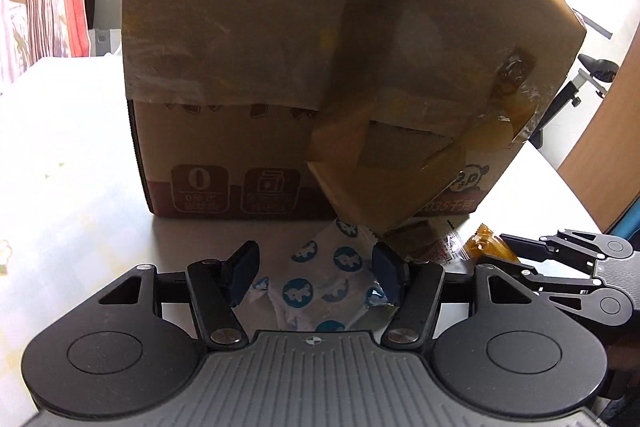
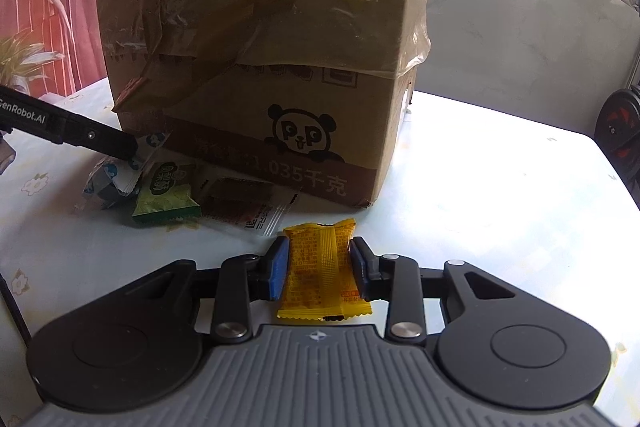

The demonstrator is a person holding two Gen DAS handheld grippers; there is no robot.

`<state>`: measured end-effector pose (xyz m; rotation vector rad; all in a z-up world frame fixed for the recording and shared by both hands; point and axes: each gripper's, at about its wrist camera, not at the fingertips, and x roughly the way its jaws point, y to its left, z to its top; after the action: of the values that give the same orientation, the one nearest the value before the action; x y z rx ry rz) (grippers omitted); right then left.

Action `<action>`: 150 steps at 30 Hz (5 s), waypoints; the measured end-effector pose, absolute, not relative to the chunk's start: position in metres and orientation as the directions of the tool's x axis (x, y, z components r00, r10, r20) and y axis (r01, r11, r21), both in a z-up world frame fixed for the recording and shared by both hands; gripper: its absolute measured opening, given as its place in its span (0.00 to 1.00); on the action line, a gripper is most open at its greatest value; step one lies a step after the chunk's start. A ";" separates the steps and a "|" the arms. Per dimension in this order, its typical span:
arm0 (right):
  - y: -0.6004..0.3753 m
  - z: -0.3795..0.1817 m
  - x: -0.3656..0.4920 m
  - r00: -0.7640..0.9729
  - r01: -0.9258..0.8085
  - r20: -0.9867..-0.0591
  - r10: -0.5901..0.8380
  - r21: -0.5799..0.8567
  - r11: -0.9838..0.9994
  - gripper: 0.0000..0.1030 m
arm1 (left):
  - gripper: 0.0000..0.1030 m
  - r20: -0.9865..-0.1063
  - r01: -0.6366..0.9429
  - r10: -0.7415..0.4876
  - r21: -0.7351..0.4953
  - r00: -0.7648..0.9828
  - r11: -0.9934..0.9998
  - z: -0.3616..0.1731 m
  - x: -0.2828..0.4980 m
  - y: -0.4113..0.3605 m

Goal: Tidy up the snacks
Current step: 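Grasp the blue-and-white pouch with the left tool while the right tool holds the yellow wafer, then lift both packets over the box and open both tools to release them, then move both open tools back down to the table beside the box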

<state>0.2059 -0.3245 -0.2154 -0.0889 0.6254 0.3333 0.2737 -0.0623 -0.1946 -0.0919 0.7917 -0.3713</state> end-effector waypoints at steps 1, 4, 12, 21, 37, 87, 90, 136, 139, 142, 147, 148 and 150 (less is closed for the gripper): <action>-0.324 -0.216 0.206 0.759 -0.333 -0.588 0.281 0.020 0.943 0.34 | 0.63 -0.680 0.300 -0.376 -0.233 0.630 0.925 -0.197 0.273 -0.064; -0.325 -0.216 0.206 0.757 -0.333 -0.588 0.284 0.026 0.942 0.34 | 0.64 -0.681 0.343 -0.400 -0.227 0.613 0.911 -0.199 0.267 -0.068; -0.325 -0.216 0.207 0.756 -0.336 -0.588 0.289 0.031 0.941 0.34 | 0.69 -0.689 0.404 -0.408 -0.180 0.599 0.897 -0.199 0.257 -0.068; -0.325 -0.216 0.207 0.756 -0.336 -0.587 0.288 0.030 0.941 0.34 | 0.72 -0.680 0.528 -0.416 -0.049 0.604 0.848 -0.191 0.244 -0.066; -0.325 -0.216 0.207 0.756 -0.338 -0.587 0.290 0.030 0.941 0.34 | 0.67 -0.722 0.448 -0.310 0.001 0.619 0.894 -0.215 0.265 -0.073; -0.331 -0.041 0.191 0.913 -0.384 -0.132 0.386 0.042 0.922 0.34 | 0.49 -0.265 0.280 -0.302 -0.116 0.916 0.953 -0.050 0.219 -0.033; -0.318 -0.028 0.220 0.903 -0.398 -0.152 0.401 0.053 0.916 0.34 | 0.49 -0.231 0.284 -0.307 -0.124 0.923 0.951 -0.037 0.236 -0.037; -0.299 -0.075 0.198 0.894 -0.290 -0.326 0.306 0.099 0.952 0.81 | 0.96 -0.335 0.251 -0.259 -0.068 0.906 0.966 -0.070 0.234 -0.048; -0.299 -0.087 0.194 0.882 -0.299 -0.351 0.314 0.097 0.949 0.82 | 0.96 -0.393 0.270 -0.277 -0.076 0.877 0.960 -0.084 0.235 -0.051; -0.298 -0.101 0.194 0.870 -0.300 -0.380 0.314 0.097 0.949 0.82 | 0.96 -0.435 0.277 -0.281 -0.074 0.856 0.958 -0.098 0.237 -0.053; -0.301 -0.121 0.197 0.863 -0.283 -0.406 0.301 0.105 0.953 0.82 | 0.96 -0.483 0.282 -0.280 -0.070 0.830 0.957 -0.116 0.241 -0.056; -0.302 -0.125 0.197 0.864 -0.278 -0.408 0.296 0.103 0.955 0.82 | 0.96 -0.493 0.284 -0.285 -0.079 0.822 0.956 -0.122 0.241 -0.058; -0.303 -0.136 0.198 0.867 -0.264 -0.414 0.275 0.087 0.961 0.82 | 0.96 -0.523 0.265 -0.265 -0.077 0.810 0.961 -0.132 0.243 -0.062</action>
<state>0.1982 -0.3027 -0.1360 0.0278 0.4378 0.2822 0.2431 -0.0622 -0.1315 -0.0006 0.5584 -0.2833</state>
